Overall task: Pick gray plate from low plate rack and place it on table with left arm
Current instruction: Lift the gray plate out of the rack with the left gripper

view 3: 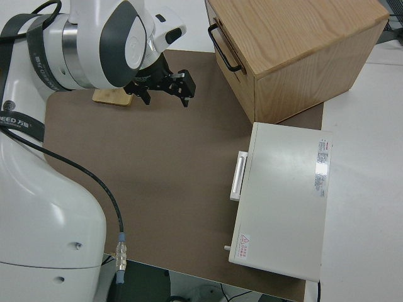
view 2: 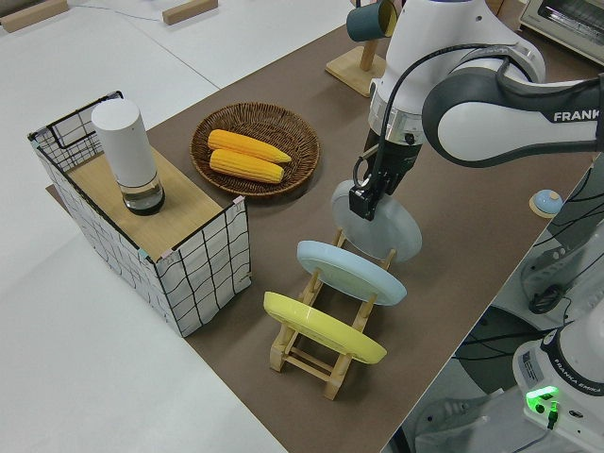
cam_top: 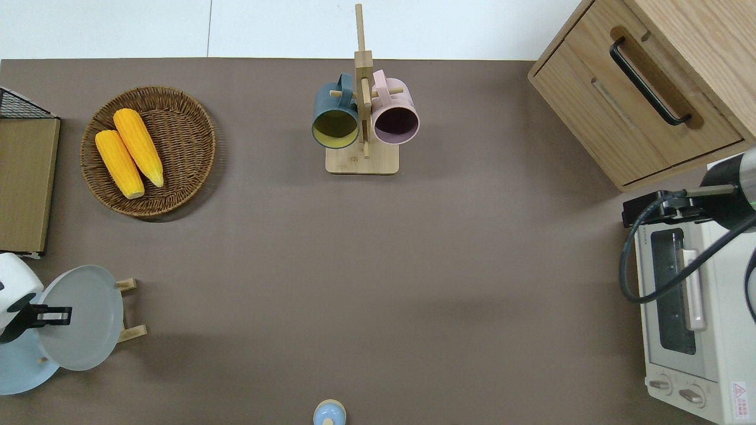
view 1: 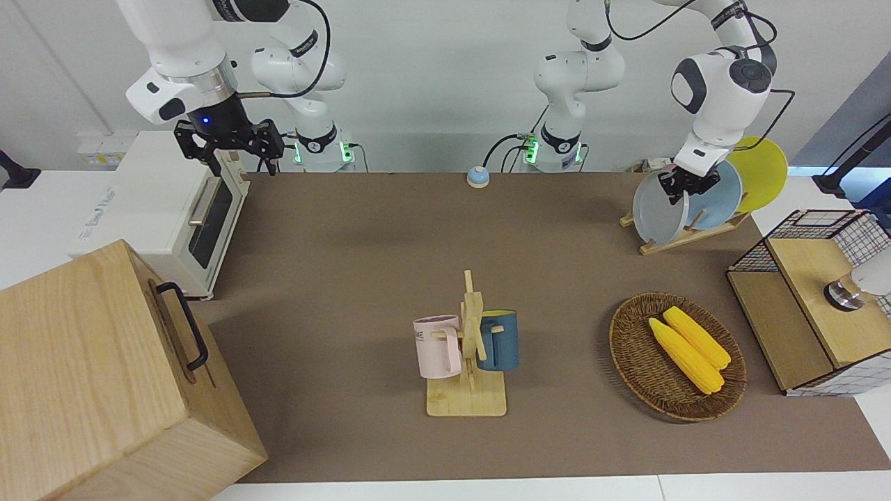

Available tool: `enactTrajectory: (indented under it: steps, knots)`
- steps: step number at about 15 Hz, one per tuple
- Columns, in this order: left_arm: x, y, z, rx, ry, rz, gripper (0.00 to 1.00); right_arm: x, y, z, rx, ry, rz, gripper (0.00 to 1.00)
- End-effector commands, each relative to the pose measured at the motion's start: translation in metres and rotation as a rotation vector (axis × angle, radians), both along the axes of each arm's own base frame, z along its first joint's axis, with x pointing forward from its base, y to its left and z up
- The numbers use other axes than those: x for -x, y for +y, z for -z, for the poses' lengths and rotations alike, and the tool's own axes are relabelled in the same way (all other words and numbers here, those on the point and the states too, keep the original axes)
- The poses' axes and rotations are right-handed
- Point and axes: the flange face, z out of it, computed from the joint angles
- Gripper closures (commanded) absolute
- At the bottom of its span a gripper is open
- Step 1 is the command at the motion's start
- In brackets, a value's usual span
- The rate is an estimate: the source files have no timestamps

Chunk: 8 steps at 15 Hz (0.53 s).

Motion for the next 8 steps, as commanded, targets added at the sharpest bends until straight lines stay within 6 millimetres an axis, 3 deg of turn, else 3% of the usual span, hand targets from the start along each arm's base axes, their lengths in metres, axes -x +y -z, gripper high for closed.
enactTrajectory:
  steps: [1,8]
  knots:
    - [-0.006,-0.011,-0.042,-0.023,0.018,0.012,1.0,0.0,0.001,-0.001,-0.003,0.003,0.003,0.017]
    - [-0.011,-0.066,-0.086,-0.073,0.062,-0.018,1.0,0.0,0.001,-0.001,-0.003,0.003,0.003,0.017]
